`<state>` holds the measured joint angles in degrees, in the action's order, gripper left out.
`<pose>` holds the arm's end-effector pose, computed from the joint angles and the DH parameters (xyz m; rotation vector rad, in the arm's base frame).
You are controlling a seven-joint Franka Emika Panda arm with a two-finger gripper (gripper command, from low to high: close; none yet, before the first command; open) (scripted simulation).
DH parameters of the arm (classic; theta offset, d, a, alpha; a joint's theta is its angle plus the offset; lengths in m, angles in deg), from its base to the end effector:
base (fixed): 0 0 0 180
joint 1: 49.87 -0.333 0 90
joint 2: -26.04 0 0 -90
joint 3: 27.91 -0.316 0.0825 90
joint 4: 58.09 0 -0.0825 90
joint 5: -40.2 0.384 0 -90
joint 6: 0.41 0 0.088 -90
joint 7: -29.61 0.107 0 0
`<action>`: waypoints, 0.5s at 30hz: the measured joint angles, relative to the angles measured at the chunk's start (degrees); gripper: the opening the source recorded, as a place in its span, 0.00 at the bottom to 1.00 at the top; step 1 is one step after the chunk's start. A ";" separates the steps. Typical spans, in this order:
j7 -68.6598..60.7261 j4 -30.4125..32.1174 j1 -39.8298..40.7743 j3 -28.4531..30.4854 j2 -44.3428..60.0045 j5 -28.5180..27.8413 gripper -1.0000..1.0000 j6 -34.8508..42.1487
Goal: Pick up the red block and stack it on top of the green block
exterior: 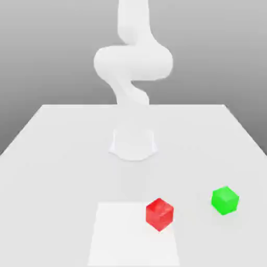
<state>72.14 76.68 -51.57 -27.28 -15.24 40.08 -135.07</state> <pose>0.3785 0.0057 0.6612 -2.5396 0.9598 -0.9436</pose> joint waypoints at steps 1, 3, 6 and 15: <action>-1.62 1.40 -0.79 0.29 2.24 -0.03 0.50 -1.39; -4.79 4.12 -2.30 0.85 6.61 -0.06 0.50 -4.08; -9.50 8.09 -4.30 1.46 13.02 0.02 0.50 -8.04; -23.86 19.97 -9.39 2.27 32.20 0.50 0.50 -19.85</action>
<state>48.29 96.65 -60.96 -25.02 16.96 40.59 -154.92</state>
